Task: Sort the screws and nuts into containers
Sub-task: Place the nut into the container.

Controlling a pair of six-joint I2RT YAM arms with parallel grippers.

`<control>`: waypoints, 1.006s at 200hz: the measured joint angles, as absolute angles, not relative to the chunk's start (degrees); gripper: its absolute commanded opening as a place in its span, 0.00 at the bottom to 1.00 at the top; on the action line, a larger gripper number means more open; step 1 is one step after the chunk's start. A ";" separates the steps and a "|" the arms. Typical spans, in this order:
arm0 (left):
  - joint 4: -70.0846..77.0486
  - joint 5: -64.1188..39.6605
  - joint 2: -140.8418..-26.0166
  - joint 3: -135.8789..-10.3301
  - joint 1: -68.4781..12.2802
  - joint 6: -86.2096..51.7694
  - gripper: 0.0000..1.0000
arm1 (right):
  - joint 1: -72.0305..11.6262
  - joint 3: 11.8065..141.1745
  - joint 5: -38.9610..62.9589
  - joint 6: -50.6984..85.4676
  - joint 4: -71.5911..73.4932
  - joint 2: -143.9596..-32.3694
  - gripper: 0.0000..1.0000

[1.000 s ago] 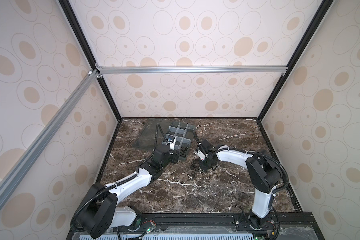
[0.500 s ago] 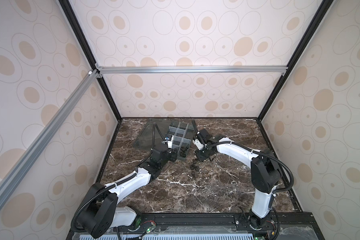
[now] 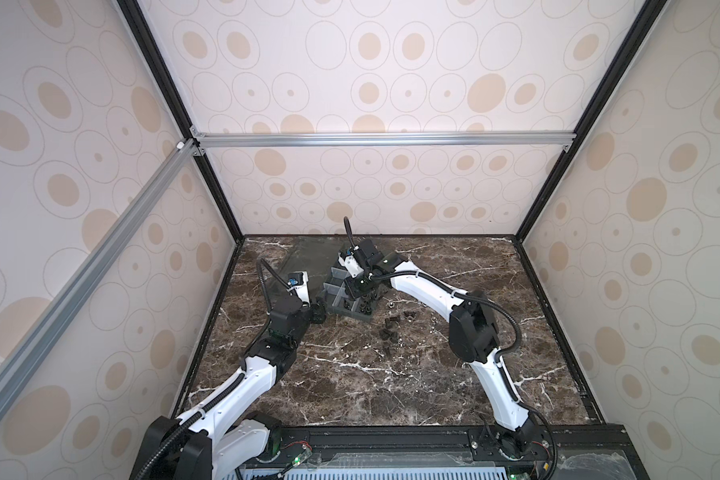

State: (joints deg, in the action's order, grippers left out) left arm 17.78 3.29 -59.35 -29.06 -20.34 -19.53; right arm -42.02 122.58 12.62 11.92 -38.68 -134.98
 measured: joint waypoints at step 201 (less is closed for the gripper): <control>17.93 -2.39 -71.16 -32.64 -33.04 -10.07 0.60 | -34.48 64.93 10.70 10.72 -26.74 -98.52 0.40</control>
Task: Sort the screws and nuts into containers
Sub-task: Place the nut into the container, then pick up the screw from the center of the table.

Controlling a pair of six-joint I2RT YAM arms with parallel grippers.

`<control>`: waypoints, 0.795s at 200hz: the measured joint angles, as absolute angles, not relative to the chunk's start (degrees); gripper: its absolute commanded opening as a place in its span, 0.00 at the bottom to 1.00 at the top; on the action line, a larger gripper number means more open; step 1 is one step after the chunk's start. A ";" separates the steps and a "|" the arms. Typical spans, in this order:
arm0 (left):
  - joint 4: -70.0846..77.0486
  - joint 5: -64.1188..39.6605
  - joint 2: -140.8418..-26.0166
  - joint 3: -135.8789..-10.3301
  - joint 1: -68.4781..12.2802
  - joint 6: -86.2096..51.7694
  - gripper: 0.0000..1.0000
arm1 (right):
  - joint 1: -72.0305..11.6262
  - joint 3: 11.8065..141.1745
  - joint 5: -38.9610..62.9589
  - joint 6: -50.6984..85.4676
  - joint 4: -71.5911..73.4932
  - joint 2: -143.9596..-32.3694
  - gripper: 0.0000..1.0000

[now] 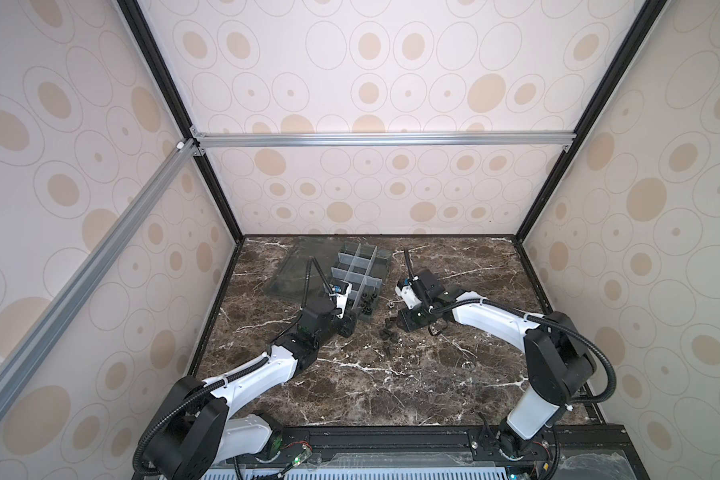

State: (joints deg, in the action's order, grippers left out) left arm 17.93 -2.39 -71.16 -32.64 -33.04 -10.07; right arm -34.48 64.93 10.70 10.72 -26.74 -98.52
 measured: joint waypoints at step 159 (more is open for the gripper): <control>17.02 -2.96 -74.06 -36.88 -33.45 -9.76 0.61 | -38.26 65.67 11.99 0.47 -23.73 -106.19 0.15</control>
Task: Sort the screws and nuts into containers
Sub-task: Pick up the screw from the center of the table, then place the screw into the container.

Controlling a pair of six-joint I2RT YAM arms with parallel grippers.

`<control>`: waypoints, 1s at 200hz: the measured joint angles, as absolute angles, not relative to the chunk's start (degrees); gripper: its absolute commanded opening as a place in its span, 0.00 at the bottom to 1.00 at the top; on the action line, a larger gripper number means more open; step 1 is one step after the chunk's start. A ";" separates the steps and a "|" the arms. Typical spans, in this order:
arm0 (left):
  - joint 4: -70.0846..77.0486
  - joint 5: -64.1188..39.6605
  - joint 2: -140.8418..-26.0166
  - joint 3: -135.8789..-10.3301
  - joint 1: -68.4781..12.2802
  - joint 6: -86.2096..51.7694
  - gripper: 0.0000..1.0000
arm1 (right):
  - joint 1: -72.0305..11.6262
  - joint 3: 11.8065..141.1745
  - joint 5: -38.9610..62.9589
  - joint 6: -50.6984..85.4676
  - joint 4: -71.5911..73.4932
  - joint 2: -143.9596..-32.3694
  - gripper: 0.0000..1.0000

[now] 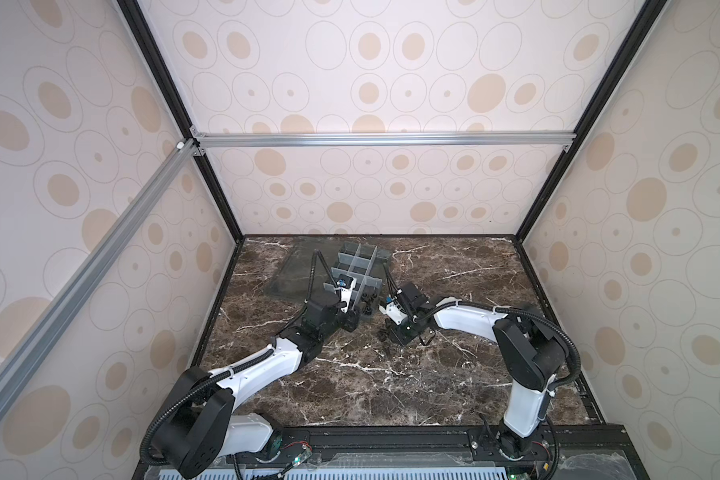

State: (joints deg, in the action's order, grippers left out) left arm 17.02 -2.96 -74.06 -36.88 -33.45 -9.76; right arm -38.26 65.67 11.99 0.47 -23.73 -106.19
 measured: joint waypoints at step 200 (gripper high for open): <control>23.40 0.95 -67.20 -31.66 -27.68 -14.13 0.61 | -36.29 74.28 29.02 -9.50 -27.40 -98.56 0.03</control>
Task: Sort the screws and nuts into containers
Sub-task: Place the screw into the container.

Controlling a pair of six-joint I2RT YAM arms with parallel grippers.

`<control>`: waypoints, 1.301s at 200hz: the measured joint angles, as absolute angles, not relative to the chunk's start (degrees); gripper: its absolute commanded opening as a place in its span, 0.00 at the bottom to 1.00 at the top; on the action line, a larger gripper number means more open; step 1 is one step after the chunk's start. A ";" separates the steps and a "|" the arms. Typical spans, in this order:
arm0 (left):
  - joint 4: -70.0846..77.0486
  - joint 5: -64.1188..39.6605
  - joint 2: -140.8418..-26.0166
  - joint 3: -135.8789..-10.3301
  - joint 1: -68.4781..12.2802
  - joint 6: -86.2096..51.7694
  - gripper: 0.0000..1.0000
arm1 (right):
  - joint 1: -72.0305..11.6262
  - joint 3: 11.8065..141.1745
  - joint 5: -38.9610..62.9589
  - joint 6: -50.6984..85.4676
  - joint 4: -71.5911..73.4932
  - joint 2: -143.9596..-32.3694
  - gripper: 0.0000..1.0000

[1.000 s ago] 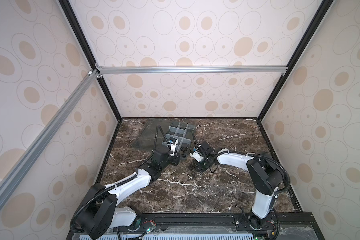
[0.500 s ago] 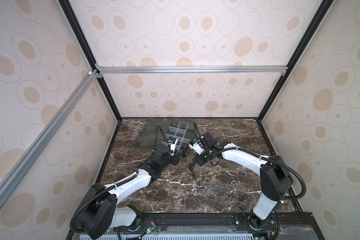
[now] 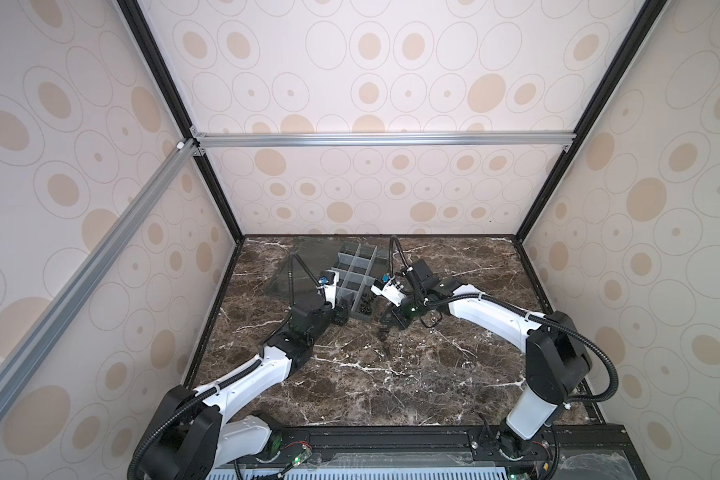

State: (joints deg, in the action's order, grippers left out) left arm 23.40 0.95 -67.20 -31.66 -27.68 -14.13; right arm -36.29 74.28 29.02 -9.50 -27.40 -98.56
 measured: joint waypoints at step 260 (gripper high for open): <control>8.14 0.03 -66.83 -39.00 -31.90 -10.66 0.52 | -36.71 97.69 9.28 0.64 -23.94 -116.51 0.35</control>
